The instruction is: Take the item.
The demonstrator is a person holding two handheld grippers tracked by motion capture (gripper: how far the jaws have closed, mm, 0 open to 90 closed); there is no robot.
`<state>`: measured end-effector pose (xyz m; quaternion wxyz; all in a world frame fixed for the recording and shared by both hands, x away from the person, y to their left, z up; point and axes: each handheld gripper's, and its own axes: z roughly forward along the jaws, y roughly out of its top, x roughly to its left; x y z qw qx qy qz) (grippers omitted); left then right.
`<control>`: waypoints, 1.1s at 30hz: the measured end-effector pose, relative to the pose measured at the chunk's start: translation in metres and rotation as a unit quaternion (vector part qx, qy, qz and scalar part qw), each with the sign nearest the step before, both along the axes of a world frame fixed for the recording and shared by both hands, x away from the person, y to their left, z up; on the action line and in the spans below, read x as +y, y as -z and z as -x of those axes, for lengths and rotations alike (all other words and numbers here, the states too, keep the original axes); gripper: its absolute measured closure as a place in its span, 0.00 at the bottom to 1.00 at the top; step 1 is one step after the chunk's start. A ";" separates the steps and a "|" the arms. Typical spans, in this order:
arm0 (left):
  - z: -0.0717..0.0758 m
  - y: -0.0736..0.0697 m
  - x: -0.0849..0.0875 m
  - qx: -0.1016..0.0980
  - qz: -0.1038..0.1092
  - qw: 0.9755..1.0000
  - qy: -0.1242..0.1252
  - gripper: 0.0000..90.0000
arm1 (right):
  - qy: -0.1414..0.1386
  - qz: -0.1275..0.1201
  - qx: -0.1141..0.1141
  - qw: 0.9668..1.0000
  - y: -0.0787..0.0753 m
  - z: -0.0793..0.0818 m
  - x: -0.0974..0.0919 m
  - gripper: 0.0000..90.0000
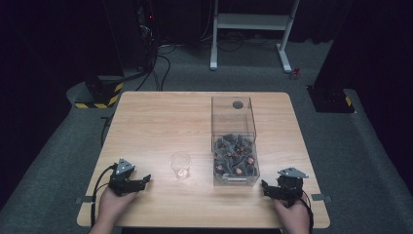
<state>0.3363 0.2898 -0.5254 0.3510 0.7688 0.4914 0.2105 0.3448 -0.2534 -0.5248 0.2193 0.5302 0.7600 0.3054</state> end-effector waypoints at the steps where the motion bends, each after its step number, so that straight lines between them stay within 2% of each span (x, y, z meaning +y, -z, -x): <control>1: 0.001 -0.001 0.001 -0.001 0.003 1.000 -0.001 0.23 | 0.000 0.000 0.000 1.000 0.000 0.000 0.000 0.09; 3: 0.002 -0.003 0.002 -0.002 0.013 1.000 -0.001 0.23 | 0.000 0.000 0.000 1.000 0.000 0.000 0.000 0.09; 11: 0.008 -0.014 0.003 -0.038 0.029 0.999 -0.008 0.21 | 0.000 0.000 0.000 1.000 0.000 0.000 0.000 0.09; 14: 0.010 -0.017 0.003 -0.045 0.035 0.998 -0.009 0.21 | -0.001 0.000 0.000 1.000 0.000 0.000 0.000 0.09; 17: 0.011 -0.019 0.003 -0.053 0.034 0.998 -0.008 0.20 | -0.001 0.000 0.001 1.000 0.000 0.000 0.000 0.09; 24: 0.016 -0.027 0.003 -0.074 0.049 0.996 -0.001 0.19 | -0.002 0.001 0.001 1.000 0.000 0.000 0.000 0.09; 33: 0.020 -0.033 0.004 -0.095 0.056 0.994 -0.005 0.18 | -0.002 0.001 0.001 1.000 0.000 0.000 0.000 0.09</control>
